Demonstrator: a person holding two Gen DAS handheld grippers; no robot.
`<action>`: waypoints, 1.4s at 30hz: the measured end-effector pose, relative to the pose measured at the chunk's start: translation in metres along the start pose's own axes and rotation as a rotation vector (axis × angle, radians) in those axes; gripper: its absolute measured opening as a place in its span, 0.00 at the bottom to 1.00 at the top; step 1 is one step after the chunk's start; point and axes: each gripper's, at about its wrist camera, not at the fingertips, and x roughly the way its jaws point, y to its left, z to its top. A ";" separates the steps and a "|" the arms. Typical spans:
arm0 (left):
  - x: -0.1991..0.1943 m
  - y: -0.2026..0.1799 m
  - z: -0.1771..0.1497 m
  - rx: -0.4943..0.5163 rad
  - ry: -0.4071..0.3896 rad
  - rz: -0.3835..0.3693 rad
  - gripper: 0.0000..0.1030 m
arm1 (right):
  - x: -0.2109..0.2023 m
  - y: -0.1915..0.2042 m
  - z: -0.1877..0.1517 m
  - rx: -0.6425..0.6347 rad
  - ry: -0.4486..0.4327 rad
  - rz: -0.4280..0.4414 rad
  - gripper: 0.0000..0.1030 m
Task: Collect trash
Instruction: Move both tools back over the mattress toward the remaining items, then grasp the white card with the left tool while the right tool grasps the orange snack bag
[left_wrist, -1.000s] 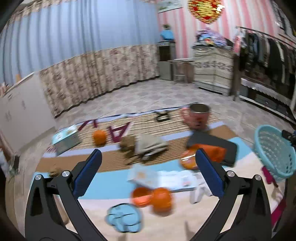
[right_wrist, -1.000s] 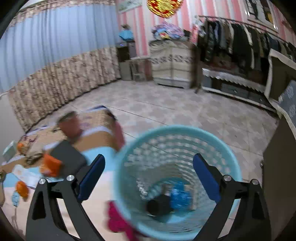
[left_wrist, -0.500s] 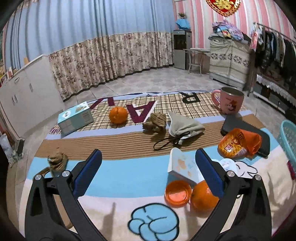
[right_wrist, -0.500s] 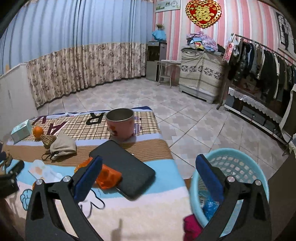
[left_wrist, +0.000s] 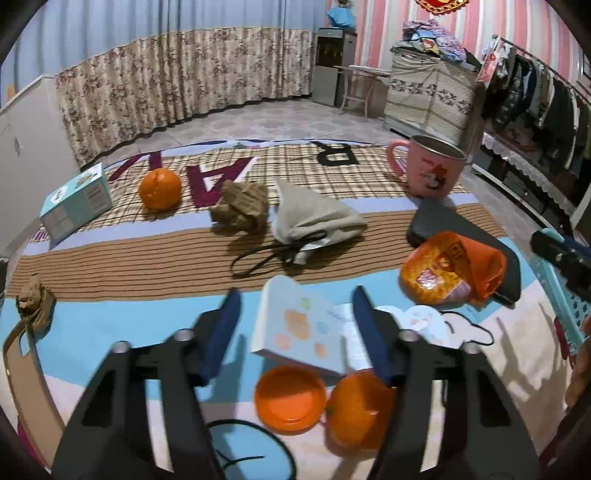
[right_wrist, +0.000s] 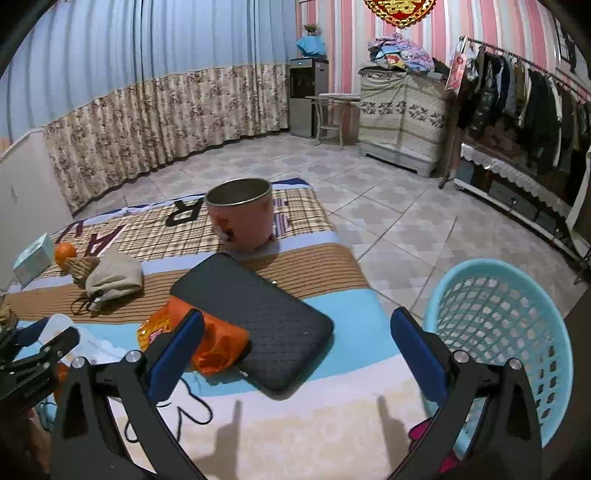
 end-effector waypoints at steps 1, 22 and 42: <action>-0.001 -0.002 -0.001 0.008 0.000 0.002 0.40 | 0.002 0.003 -0.001 -0.004 0.005 0.004 0.96; -0.067 0.022 0.018 0.002 -0.181 0.121 0.08 | 0.030 0.047 -0.014 -0.117 0.087 0.054 0.74; -0.061 0.027 0.019 -0.020 -0.176 0.139 0.08 | 0.009 0.035 -0.009 -0.090 0.024 0.135 0.12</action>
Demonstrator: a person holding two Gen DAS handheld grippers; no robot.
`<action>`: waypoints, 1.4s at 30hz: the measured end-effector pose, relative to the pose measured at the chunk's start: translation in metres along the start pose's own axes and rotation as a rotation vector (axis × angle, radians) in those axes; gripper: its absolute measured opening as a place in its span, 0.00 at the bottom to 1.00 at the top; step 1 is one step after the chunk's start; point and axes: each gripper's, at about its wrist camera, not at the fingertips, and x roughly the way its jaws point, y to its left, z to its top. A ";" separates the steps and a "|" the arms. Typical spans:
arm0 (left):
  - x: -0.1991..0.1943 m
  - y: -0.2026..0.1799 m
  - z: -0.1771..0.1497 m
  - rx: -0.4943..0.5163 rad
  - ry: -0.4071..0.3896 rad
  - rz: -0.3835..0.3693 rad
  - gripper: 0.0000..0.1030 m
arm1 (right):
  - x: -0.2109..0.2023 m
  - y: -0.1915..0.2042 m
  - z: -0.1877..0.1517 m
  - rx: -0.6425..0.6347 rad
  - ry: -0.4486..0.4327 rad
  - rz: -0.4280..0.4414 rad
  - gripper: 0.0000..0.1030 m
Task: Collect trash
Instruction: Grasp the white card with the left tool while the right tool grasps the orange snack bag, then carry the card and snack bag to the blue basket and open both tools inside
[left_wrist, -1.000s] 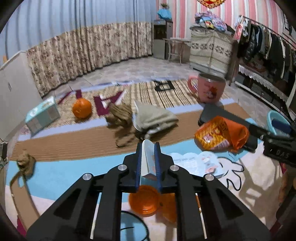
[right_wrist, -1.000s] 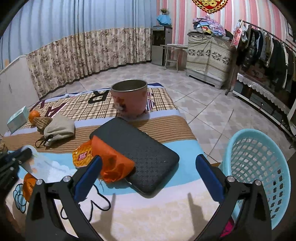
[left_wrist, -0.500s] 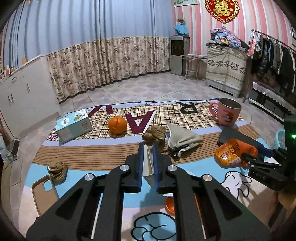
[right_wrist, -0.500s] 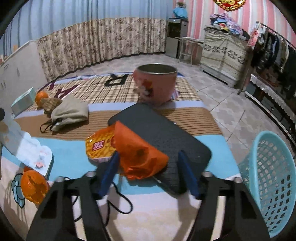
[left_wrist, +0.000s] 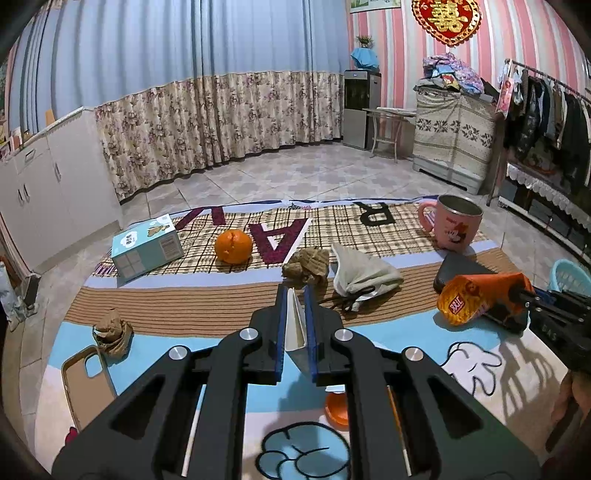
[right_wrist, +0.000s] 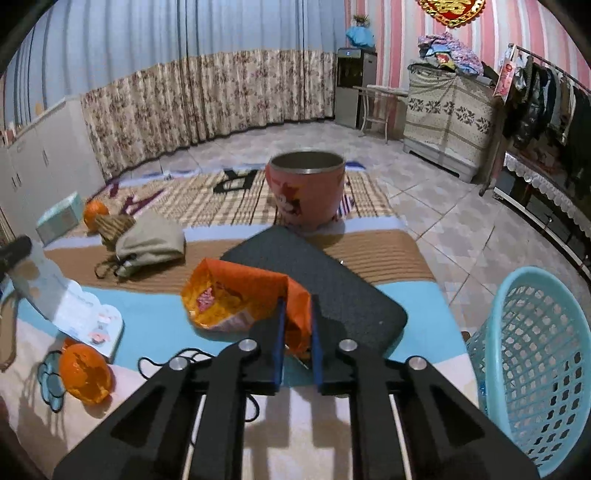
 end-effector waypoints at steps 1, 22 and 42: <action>-0.001 -0.002 0.001 0.000 -0.004 0.001 0.08 | -0.003 -0.002 0.001 0.008 -0.008 0.007 0.12; -0.084 -0.134 0.059 0.109 -0.222 -0.171 0.08 | -0.131 -0.148 -0.009 0.097 -0.168 -0.177 0.12; -0.077 -0.336 0.027 0.226 -0.193 -0.446 0.08 | -0.136 -0.274 -0.052 0.244 -0.071 -0.306 0.12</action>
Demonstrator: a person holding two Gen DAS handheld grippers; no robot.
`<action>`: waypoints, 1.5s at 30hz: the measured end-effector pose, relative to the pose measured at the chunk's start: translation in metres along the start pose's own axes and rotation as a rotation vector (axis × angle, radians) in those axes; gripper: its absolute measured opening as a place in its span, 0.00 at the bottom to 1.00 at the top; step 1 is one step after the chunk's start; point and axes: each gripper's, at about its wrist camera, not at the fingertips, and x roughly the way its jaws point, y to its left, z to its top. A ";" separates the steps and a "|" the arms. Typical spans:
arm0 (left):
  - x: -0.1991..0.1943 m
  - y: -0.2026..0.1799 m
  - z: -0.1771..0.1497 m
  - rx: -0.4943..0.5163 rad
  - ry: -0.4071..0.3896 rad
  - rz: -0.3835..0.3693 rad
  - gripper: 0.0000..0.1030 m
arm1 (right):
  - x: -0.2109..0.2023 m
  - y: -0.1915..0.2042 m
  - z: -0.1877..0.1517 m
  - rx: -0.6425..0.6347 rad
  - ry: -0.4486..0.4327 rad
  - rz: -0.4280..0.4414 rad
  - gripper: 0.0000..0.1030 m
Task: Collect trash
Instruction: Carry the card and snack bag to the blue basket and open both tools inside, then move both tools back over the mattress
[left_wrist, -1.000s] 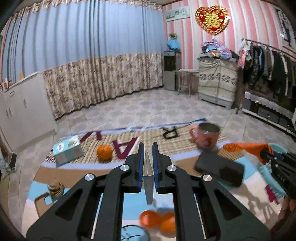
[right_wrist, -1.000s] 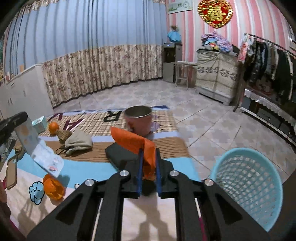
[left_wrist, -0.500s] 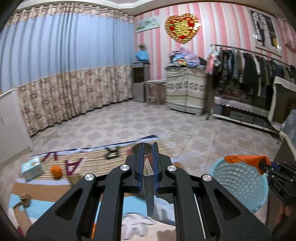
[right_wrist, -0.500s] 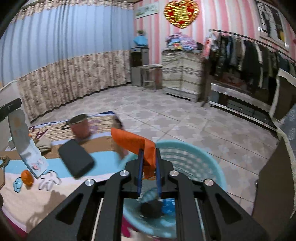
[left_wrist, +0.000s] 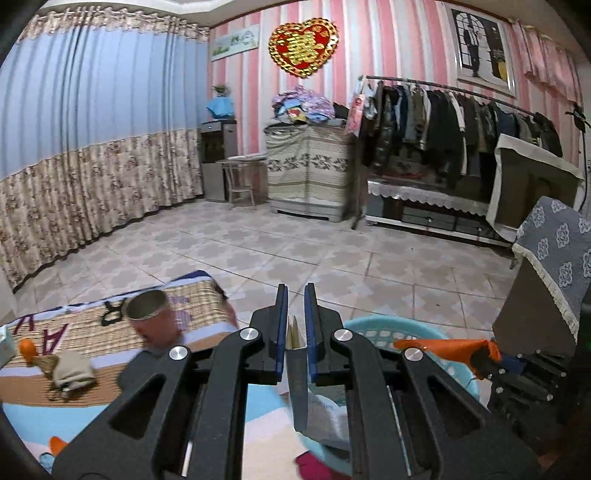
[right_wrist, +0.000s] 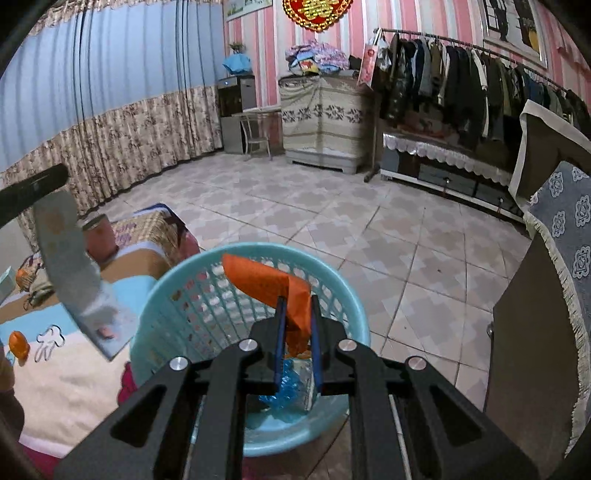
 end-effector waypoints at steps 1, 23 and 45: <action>0.006 -0.005 -0.003 0.003 0.007 -0.006 0.08 | 0.002 -0.001 -0.001 0.004 0.004 0.000 0.12; 0.011 0.046 -0.022 -0.012 0.095 0.094 0.87 | 0.037 0.018 -0.009 0.039 0.062 0.048 0.12; -0.040 0.128 -0.057 -0.073 0.117 0.205 0.95 | 0.052 0.052 -0.024 0.055 0.060 -0.033 0.91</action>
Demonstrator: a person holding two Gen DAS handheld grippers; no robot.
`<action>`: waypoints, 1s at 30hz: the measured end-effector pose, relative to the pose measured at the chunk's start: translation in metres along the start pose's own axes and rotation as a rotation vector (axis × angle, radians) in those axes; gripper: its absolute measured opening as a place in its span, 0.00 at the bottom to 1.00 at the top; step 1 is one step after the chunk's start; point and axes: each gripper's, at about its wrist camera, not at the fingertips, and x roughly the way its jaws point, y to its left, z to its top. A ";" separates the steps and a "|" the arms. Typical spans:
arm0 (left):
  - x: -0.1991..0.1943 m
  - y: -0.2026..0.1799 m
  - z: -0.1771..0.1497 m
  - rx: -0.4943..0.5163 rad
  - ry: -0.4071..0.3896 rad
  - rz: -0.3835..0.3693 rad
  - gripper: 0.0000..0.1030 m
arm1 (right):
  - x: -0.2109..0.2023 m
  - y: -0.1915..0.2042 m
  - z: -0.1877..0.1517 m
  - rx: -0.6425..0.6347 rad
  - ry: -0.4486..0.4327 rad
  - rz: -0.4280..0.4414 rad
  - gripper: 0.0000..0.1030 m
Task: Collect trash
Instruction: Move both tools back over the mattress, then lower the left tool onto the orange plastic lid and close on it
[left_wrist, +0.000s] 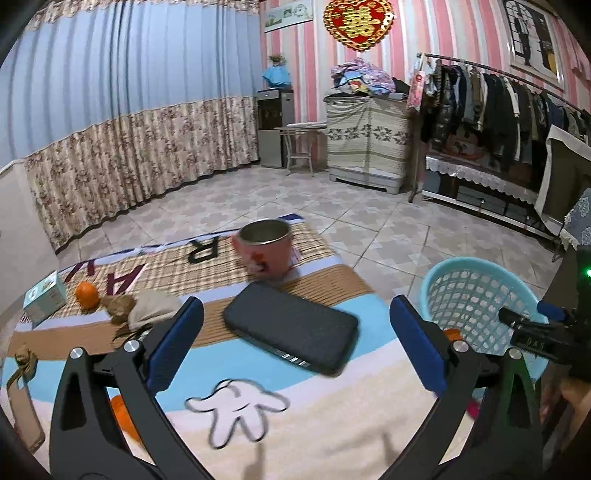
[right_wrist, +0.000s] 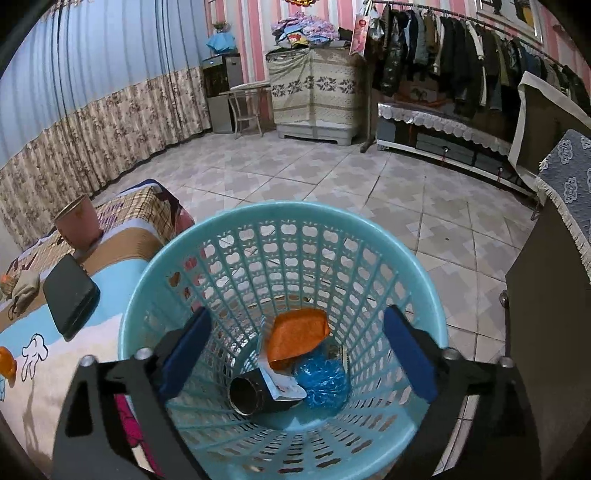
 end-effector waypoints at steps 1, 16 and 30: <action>-0.002 0.008 -0.003 -0.008 0.005 0.007 0.95 | -0.002 0.004 0.000 0.001 -0.007 0.001 0.91; -0.056 0.136 -0.031 -0.060 0.002 0.215 0.95 | -0.077 0.138 0.007 -0.098 -0.139 0.188 0.91; -0.070 0.223 -0.072 -0.237 0.052 0.290 0.95 | -0.097 0.240 -0.023 -0.209 -0.145 0.239 0.91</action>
